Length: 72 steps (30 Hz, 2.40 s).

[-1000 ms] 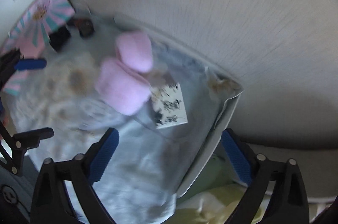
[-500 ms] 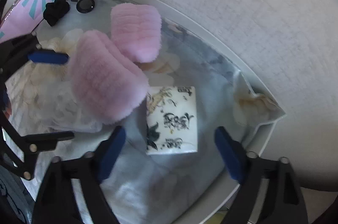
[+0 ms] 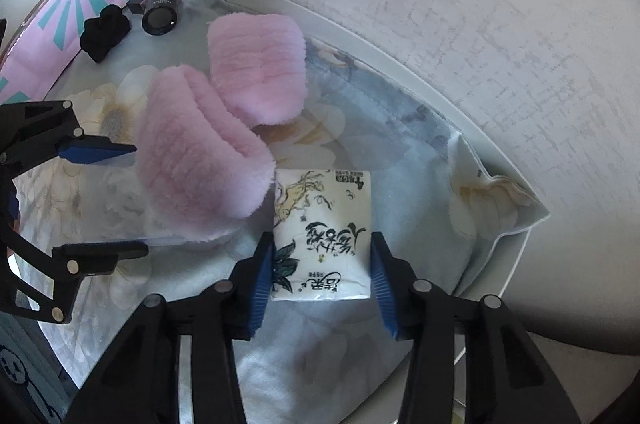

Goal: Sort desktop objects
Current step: 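Grasp the clear plastic box with the left tool while the right tool grasps the printed white card box, then carry both boxes into the cardboard box and open both tools to release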

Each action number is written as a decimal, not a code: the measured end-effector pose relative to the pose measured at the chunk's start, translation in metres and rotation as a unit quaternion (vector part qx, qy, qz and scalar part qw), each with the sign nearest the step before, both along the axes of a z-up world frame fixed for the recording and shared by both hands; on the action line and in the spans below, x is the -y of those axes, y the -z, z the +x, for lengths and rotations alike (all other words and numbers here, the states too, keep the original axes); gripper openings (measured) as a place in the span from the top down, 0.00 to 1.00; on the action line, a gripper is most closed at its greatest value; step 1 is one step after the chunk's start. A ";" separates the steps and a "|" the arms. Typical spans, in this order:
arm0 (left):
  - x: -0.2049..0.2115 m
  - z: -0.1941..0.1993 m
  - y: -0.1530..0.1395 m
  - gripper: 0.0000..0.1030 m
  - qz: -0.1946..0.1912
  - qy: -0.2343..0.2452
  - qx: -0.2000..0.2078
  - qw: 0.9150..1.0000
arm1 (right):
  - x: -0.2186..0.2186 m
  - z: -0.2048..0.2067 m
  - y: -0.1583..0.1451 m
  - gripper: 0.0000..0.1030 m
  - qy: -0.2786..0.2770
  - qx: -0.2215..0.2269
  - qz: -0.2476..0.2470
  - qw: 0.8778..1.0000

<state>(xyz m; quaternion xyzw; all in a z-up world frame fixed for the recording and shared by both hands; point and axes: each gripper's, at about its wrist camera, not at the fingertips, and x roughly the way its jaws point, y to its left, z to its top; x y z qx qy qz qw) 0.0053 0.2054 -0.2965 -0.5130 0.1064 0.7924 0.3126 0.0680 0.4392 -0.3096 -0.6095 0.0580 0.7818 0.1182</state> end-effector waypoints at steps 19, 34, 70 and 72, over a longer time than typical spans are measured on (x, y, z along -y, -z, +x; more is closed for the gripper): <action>0.073 0.026 -0.115 0.50 0.009 -0.042 -0.020 0.999 | 0.031 0.035 -0.094 0.59 0.026 0.000 0.011 1.000; 0.224 0.021 -0.221 0.50 -0.046 -0.146 -0.088 0.984 | 0.096 -0.125 -0.190 0.59 -0.056 -0.058 0.005 0.997; 0.358 0.038 -0.136 0.50 -0.048 -0.267 0.000 0.962 | 0.295 -0.332 -0.114 0.59 -0.264 0.028 -0.057 0.962; 0.357 0.038 -0.136 0.50 -0.049 -0.267 -0.001 0.962 | 0.296 -0.332 -0.115 0.59 -0.265 0.027 -0.058 0.962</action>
